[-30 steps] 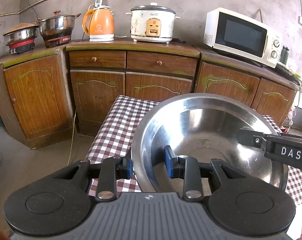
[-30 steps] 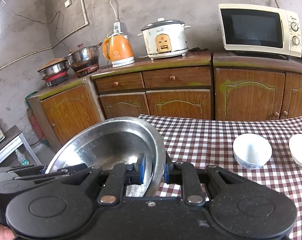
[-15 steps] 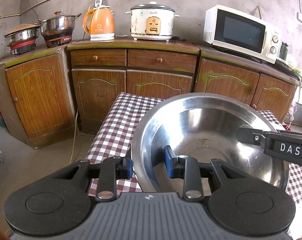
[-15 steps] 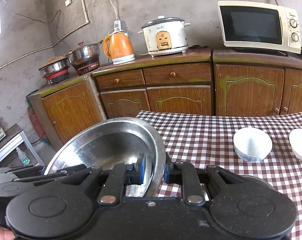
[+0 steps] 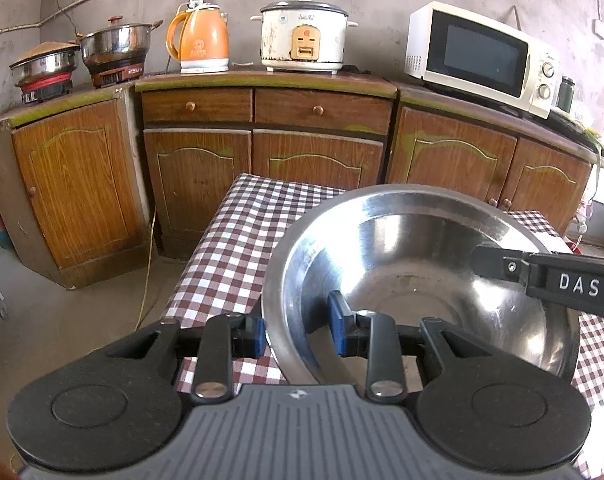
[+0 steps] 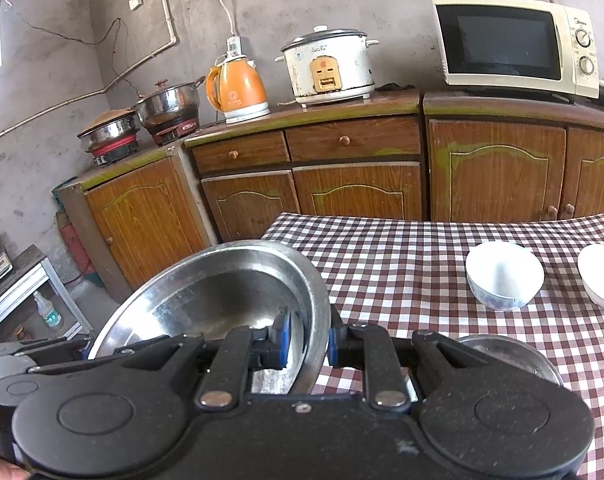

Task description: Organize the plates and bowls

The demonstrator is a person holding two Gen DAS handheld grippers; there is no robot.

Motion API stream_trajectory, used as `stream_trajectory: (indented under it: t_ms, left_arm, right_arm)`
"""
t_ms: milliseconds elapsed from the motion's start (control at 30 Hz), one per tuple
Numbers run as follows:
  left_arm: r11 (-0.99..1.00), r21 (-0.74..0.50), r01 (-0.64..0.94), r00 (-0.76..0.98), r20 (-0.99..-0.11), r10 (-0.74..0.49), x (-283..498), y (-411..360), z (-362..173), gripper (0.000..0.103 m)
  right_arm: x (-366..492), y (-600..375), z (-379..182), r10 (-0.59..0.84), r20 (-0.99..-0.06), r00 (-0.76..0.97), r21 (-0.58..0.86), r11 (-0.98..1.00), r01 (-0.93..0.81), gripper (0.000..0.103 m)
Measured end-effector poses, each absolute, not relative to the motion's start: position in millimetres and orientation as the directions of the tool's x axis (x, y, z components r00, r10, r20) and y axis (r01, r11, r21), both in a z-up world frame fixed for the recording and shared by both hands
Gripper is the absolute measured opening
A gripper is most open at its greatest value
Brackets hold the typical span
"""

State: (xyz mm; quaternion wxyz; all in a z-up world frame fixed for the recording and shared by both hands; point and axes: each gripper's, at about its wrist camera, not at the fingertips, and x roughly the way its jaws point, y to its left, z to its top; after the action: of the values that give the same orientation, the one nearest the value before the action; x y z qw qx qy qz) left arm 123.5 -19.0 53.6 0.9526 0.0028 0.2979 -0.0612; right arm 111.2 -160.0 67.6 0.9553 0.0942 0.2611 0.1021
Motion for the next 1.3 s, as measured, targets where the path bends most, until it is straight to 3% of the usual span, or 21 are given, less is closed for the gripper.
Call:
stream_trajectory:
  t_ms: [1300]
  left_arm:
    - [0.993, -0.042, 0.111, 0.775, -0.622, -0.113, 105.8, -15.8, 15.2, 0.032]
  right_arm:
    - [97.1, -159.0, 25.3, 0.248, -0.536, 0.807, 0.239, 0.961, -0.137, 0.023]
